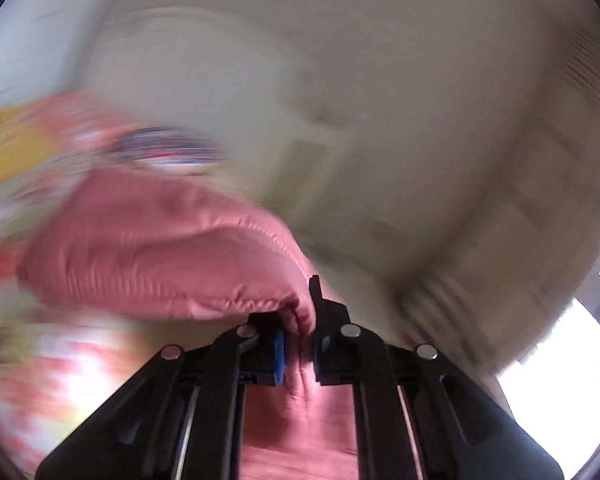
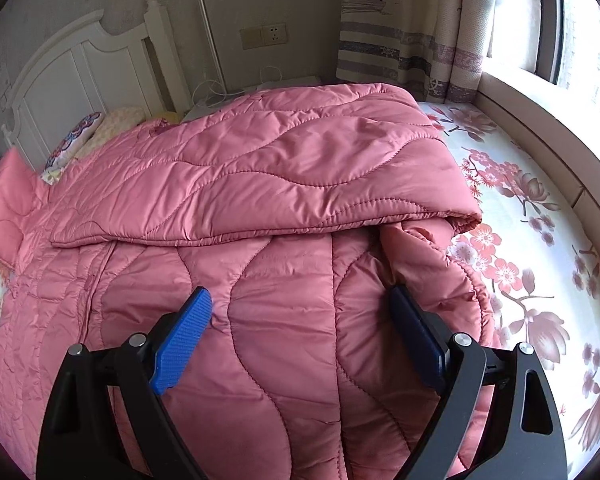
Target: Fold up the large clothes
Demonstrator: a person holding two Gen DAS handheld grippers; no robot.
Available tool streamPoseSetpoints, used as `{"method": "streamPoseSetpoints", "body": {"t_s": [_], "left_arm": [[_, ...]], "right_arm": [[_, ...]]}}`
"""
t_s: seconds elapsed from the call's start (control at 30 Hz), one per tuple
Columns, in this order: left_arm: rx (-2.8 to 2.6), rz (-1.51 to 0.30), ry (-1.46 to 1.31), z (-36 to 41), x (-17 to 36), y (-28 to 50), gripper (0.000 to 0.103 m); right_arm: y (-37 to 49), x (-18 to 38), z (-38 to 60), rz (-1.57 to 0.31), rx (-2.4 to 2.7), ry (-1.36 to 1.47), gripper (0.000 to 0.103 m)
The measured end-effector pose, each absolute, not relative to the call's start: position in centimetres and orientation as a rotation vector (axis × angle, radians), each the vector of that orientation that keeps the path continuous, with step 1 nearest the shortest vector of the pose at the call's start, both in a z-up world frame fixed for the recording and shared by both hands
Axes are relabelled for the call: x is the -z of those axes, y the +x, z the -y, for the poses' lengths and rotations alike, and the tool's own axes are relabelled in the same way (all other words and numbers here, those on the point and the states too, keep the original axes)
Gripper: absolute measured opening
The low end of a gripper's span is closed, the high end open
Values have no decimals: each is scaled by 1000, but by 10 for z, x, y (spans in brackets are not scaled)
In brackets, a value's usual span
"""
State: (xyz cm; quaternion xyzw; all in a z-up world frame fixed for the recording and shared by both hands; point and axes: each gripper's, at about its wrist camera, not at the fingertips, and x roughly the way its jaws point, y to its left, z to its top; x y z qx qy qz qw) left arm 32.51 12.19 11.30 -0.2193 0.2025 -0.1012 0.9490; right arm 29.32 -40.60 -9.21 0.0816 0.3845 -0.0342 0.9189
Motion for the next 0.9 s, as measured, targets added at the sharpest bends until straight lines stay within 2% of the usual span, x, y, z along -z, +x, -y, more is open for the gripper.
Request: {"method": "streamPoseSetpoints", "body": {"t_s": [0.07,0.1,0.13,0.2,0.3,0.43,0.67,0.83,0.9], "left_arm": [[330,-419,-336,-54,-123,320,13],[399,-435,-281,-9,-120,318,27],[450,-449,-254,16,-115,318,60],[533,-493,-211,59,-99,314,100],[562,-515,-158,94,-72,302,101],[504,-577,-81,90,-41,298,101],[87,-563,-82,-17,-16,295,101],[-167,-668,-269,-93,26,298,100],[-213,-739,-328,-108,41,304,100]], "right_arm": [[293,92,407,-788,66,178,87],[293,92,408,-786,64,181,87],[293,92,408,-784,63,184,87],[292,91,409,-780,57,196,87],[289,91,415,-769,45,230,87],[285,92,421,-759,27,263,87],[286,92,423,-756,15,278,87],[282,89,424,-728,17,292,86],[277,85,424,-696,23,296,81]]}}
